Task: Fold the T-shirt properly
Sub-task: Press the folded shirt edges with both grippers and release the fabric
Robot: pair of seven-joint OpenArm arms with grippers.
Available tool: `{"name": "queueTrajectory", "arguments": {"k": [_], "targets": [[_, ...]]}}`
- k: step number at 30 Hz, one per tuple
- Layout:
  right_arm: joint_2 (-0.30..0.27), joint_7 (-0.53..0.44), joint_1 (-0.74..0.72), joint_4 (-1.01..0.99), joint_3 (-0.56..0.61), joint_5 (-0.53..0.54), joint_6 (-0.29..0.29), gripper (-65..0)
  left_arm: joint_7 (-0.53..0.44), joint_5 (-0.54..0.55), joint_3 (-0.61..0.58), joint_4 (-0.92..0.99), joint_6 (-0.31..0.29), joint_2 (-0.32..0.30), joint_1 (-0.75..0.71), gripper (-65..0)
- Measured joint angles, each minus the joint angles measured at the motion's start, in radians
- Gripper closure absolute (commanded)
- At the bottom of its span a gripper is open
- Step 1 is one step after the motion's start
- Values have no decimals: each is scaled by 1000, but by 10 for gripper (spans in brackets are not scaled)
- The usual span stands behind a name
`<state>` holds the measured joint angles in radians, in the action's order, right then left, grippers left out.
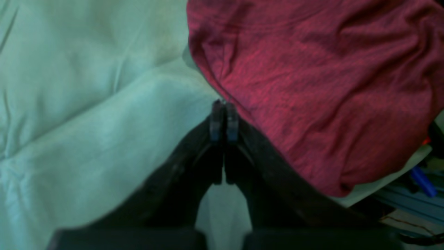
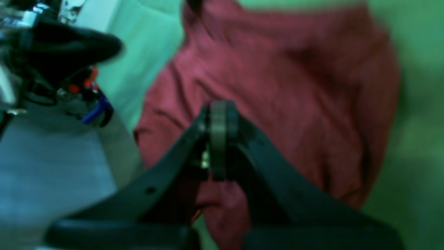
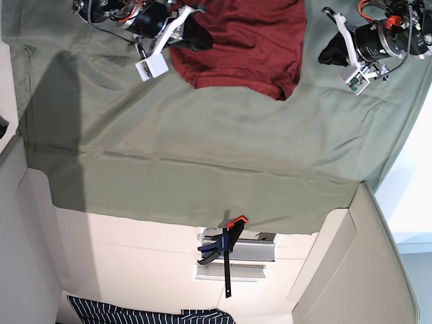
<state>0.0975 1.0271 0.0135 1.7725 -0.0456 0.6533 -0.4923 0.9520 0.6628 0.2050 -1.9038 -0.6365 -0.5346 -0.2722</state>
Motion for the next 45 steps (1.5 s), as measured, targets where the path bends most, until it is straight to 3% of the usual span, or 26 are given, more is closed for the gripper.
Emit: {"name": "queueTrajectory", "arguments": {"k": [5, 9, 12, 14, 17, 21, 27, 32, 40, 45], "targets": [[0, 3, 47, 139, 0, 1, -18, 0, -9, -2, 1, 44, 1, 0, -24, 0], [0, 6, 126, 227, -1, -29, -20, 0, -7, 8, 39, 54, 35, 1, -58, 0], [0, -21, 172, 295, -1, -39, -21, 0, 14, 122, 122, 31, 32, 6, -97, 0], [0, -50, 183, 329, -1, -56, -21, 0, 48, 251, 196, -11, -21, 24, -127, 0], [6, -114, 166, 334, -1, -109, -20, 0, 84, 470, 270, -91, -53, 97, -168, 0], [48, -148, 74, 279, -2, -168, 3, 0, 134, 602, 272, -133, -53, 208, -209, 0], [48, -146, -101, -29, 0, -219, 58, 0, 140, 550, 155, -94, -52, 291, -231, 0], [47, -35, -242, -281, 0, -169, 70, 0, 73, 423, 82, -49, -52, 293, -229, 0], [47, 0, -289, -460, 0, -127, 70, 0, -19, 228, 83, -45, -35, 293, -205, 0], [47, -90, -286, -603, 0, -156, 52, 0, -36, 174, 84, -35, 2, 297, -209, 0]]}}
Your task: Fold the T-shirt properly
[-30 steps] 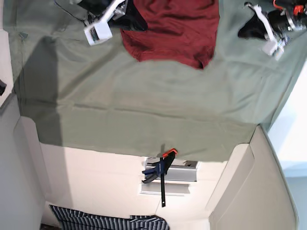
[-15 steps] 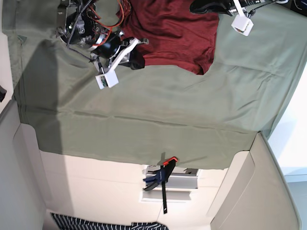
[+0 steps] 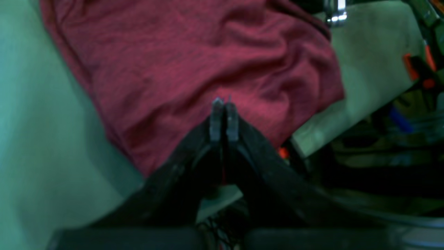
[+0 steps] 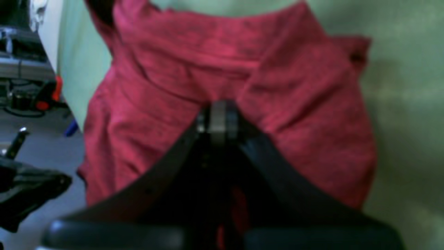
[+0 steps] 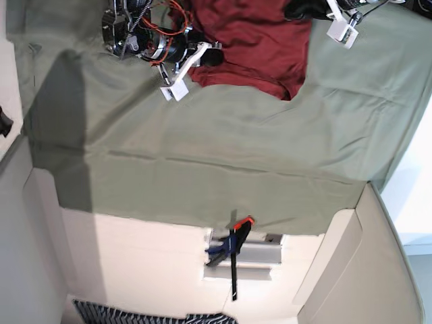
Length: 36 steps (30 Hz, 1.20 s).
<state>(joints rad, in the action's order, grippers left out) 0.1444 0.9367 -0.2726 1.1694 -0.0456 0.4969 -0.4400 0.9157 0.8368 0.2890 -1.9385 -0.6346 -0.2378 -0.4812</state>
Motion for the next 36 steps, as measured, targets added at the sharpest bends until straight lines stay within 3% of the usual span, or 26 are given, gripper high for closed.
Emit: {"name": "queueTrajectory", "arguments": {"k": [2, 8, 18, 27, 36], "targets": [[2, -20, -7, -15, 0, -13, -2, 0, -1, -73, 0, 3, 76, 18, 0, 0], [3, -33, -23, -15, 0, -62, -12, 0, 12, -152, 0, 55, 157, 32, 0, 0], [-1, -31, -148, -23, 1, -195, 15, 0, 31, -148, 0, 54, 156, 32, 0, 0], [0, -47, -163, -24, 1, -144, 18, 0, 25, -149, 0, 36, 156, 33, -2, 0], [0, -88, -166, 101, 0, -134, 17, 0, -21, -84, 111, -209, 121, 30, -1, 0]]}}
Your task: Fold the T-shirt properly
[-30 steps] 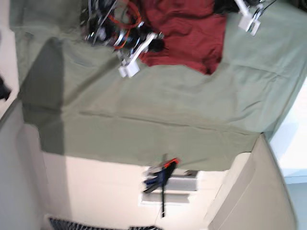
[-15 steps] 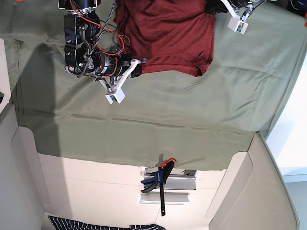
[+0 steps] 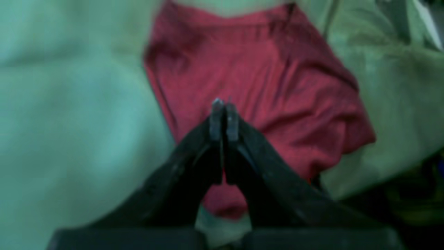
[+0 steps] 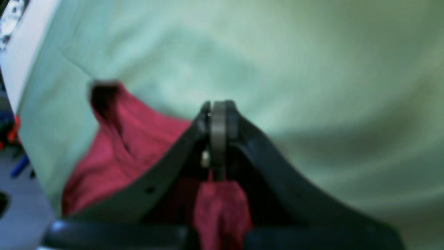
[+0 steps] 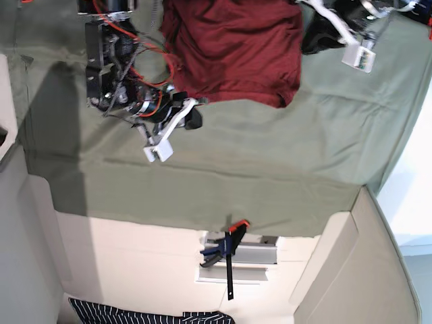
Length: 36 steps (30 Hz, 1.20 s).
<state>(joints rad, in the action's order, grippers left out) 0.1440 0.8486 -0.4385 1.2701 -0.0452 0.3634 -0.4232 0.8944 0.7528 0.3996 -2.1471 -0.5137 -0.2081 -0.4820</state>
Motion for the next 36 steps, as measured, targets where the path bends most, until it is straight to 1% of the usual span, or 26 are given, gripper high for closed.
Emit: {"name": "queueTrajectory", "arguments": {"k": [4, 7, 9, 12, 14, 18, 23, 26, 32, 35, 36], "targets": [[0, 14, -24, 91, 0, 2, -1, 0, -3, 3, 87, -68, -3, -3, 0, 0], [0, 116, -41, 140, 0, -2, -2, 0, -1, 14, 187, -81, 0, -7, -3, 0], [0, 163, -35, 172, 0, 2, -2, 0, 7, 57, 258, -83, 0, -29, -23, 0], [1, 169, 10, 211, 0, 0, -3, 0, 46, 150, 365, -84, -7, -63, -70, 0], [1, 175, 51, 240, 0, 0, -3, 0, 55, 202, 425, -84, -41, -70, -106, 0], [0, 193, 132, 297, 0, -1, -3, 0, 79, 245, 504, -85, -50, -72, -155, 0], [1, 204, 277, 398, 0, 0, -3, 0, 82, 263, 536, -85, -52, -71, -193, 0], [0, 203, 371, 492, 0, 5, -4, 0, 85, 278, 536, -86, -75, -72, -203, 0], [-2, 207, 605, 721, 0, 101, -59, 0, 89, 288, 536, -87, -75, -71, -211, 0], [-34, 201, 733, 870, 1, 122, -70, 0, 89, 288, 536, -87, -75, -71, -211, 0], [-55, 200, 780, 925, 0, 119, -69, 0, 89, 289, 536, -87, -75, -71, -211, 0]]}}
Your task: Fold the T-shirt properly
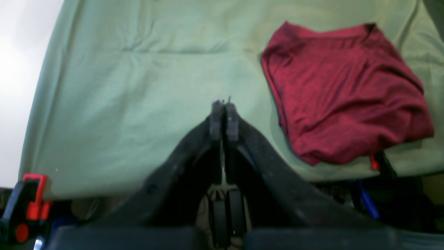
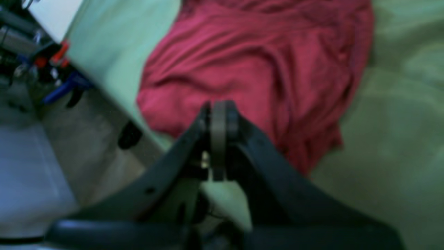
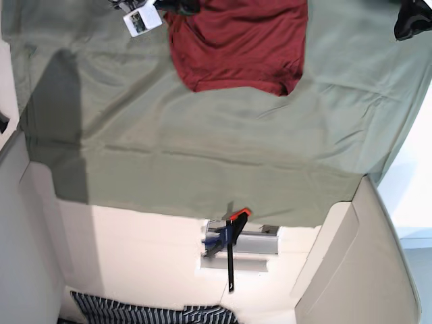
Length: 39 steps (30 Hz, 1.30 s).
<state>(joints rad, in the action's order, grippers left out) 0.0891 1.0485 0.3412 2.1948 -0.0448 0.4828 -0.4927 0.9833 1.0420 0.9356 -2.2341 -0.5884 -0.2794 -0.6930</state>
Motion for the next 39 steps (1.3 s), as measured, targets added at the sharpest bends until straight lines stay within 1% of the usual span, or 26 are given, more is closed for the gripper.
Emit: {"name": "queueTrajectory", "arguments": {"k": [3, 4, 6, 9, 12, 15, 18, 20, 22, 23, 24, 25, 27, 30, 33, 35, 37, 39], "targets": [[-72, 1, 149, 149, 0, 5, -7, 0, 2, 5, -1, 0, 0, -5, 0, 0], [-92, -14, 196, 150, 0, 6, -11, 0, 4, 15, -1, 0, -1, -6, 0, 0], [-130, -3, 268, 137, -3, -37, -11, 0, 14, 32, -2, 0, -4, -6, 0, 0], [-167, 12, 358, 140, -11, -71, -12, 0, 32, 51, -14, 0, -29, -8, -23, 0], [-192, 11, 435, 140, -35, -99, -12, 0, 51, 53, -58, 23, -30, -10, -58, 0], [-214, 11, 499, 141, -75, -124, -12, 0, 86, 52, -145, 83, -31, -14, -100, 0], [-217, 20, 557, 141, -129, -144, -8, 0, 124, 45, -267, 188, -80, -13, -142, 0], [-219, 24, 589, 141, -167, -142, -8, 0, 127, 7, -362, 281, -99, -13, -156, 0], [-219, 30, 616, 141, -208, -144, -7, 0, 116, -37, -460, 388, -99, -15, -156, 0], [-219, 30, 626, 141, -226, -145, -7, 0, 90, -55, -510, 444, -98, -16, -154, 0], [-219, 30, 628, 140, -240, -143, -7, 0, 42, -78, -559, 500, -99, -15, -154, 0], [-219, 10, 628, 118, -250, -137, -5, 0, -29, -114, -609, 561, -100, -14, -153, 0], [-220, -84, 612, -2, -257, -139, -2, 0, -174, -208, -703, 694, -100, -13, -137, 0], [-230, -200, 583, -210, -257, -154, 0, 0, -406, -412, -834, 901, -97, -11, -72, 0], [-264, -277, 512, -448, -255, -158, -6, 0, -614, -583, -949, 1093, -99, -12, 29, 0], [-291, -396, 449, -624, -255, -154, -6, 0, -750, -688, -1011, 1205, -97, -11, 96, 0], [-305, -482, 366, -812, -257, -156, -1, 0, -845, -795, -1054, 1302, -97, -3, 157, 0], [-305, -512, 278, -997, -257, -155, -1, 0, -881, -883, -1077, 1382, -98, 13, 211, 0]]}}
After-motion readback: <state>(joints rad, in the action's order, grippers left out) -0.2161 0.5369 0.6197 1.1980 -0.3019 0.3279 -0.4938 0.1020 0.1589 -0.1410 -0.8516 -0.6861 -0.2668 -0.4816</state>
